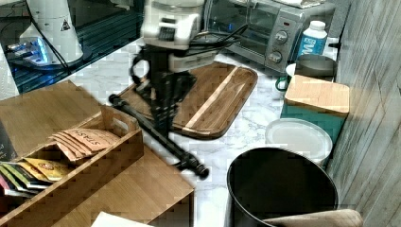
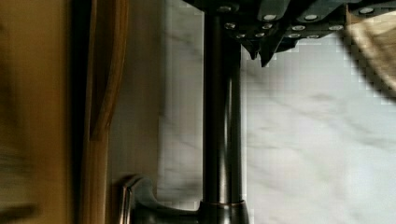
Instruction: Close the drawer.
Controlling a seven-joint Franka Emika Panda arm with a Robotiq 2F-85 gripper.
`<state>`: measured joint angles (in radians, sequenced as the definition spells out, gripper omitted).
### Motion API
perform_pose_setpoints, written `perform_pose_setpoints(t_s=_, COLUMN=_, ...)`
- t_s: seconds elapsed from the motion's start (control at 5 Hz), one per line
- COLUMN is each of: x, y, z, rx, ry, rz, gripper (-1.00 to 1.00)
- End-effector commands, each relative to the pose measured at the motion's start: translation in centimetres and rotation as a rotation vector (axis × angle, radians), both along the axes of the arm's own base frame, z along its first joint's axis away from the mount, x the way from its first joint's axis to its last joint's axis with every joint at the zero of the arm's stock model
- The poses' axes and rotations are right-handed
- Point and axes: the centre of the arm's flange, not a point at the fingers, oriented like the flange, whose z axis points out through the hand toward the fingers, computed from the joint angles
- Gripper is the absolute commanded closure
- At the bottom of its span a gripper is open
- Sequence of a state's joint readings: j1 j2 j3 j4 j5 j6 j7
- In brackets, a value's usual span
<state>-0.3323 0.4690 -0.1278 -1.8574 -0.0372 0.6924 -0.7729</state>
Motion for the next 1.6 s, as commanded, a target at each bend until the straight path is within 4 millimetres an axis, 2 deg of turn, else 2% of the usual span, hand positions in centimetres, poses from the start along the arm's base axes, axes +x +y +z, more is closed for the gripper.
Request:
perform_pose_setpoints(t_s=0.2, x=-10.95, y=-19.35, z=3.73, rx=-0.097, ry=-0.049, rz=-0.054, gripper=1.0)
perform_pose_setpoints(t_s=1.6, x=-10.95, y=-19.34, z=3.74, rx=-0.097, ry=-0.049, rz=-0.054, gripper=1.0)
